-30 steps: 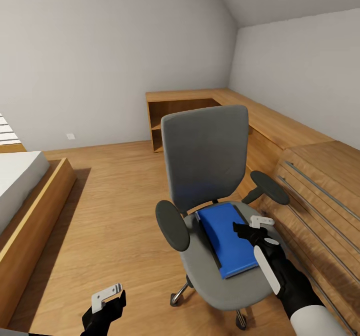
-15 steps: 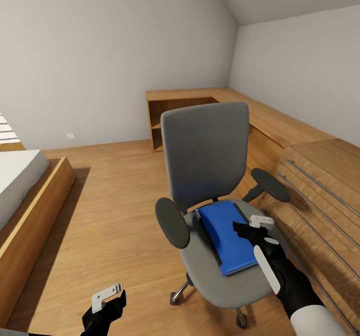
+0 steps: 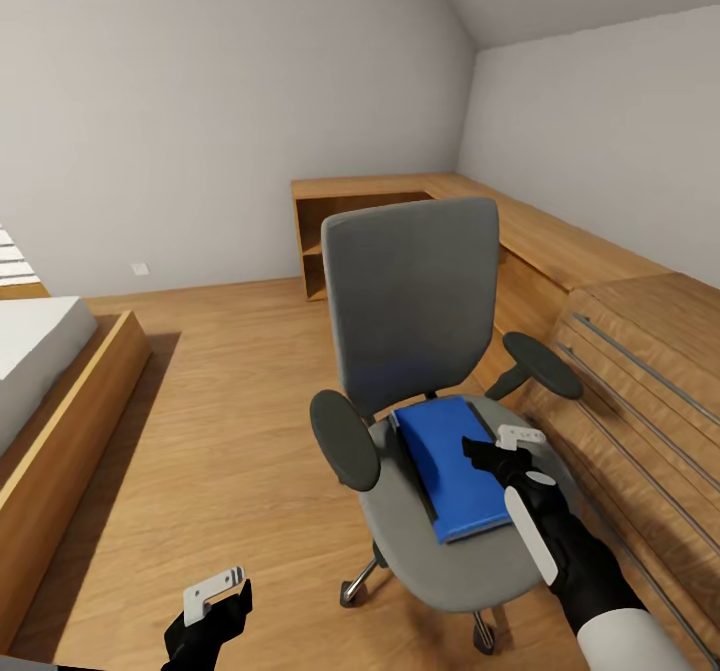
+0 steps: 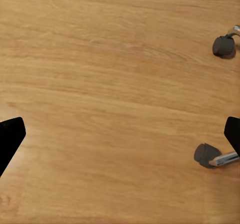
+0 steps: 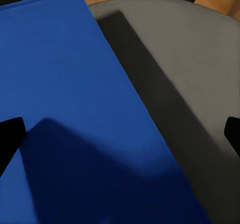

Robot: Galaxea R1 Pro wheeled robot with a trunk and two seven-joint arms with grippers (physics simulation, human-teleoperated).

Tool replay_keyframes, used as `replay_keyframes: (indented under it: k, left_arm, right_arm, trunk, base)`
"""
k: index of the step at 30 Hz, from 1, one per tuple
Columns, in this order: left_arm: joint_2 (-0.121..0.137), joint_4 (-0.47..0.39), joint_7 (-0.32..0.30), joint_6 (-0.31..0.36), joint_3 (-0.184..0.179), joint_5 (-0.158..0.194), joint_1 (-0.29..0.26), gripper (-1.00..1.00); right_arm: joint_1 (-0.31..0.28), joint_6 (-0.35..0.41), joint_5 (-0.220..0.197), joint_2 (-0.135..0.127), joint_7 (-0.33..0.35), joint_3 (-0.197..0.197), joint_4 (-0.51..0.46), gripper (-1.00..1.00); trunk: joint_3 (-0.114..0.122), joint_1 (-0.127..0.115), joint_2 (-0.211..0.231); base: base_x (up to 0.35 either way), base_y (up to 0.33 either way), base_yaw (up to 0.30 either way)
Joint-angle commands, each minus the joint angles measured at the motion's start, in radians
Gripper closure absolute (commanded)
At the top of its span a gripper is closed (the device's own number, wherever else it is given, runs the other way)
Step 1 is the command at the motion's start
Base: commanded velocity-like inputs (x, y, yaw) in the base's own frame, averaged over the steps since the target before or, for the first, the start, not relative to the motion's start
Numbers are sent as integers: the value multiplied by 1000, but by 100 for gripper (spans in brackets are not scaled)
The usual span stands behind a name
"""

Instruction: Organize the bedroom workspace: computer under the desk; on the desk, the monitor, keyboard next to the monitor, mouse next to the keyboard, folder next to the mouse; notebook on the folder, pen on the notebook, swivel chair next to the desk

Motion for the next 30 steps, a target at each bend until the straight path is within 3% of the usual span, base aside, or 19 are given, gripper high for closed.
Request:
replay_keyframes:
  k: [1, 13, 22, 30]
  left_arm:
    - [0, -2, 4, -1, -3, -1, -2, -100]
    - [0, 27, 3, -2, -4, 4, -2, -100]
    - [0, 33, 4, -2, -5, 4, -2, -100]
    - [0, 34, 4, -2, -5, 4, -2, -100]
  right_arm:
    - [0, 3, -16, -1, -9, 5, 33, -100]
    - [0, 3, -15, 2, -9, 5, 34, -100]
    - [0, 3, -14, 1, -9, 5, 34, -100]
    - [0, 3, -14, 2, -9, 5, 34, -100]
  trunk:
    - [-1, 0, -1]
    - [-1, 0, -1]
    - [-1, 0, -1]
    - [-1, 0, -1]
  base:
    - [0, 0, 0]
    - [-5, 0, 0]
    - [-190, 0, 0]
    - [-39, 0, 0]
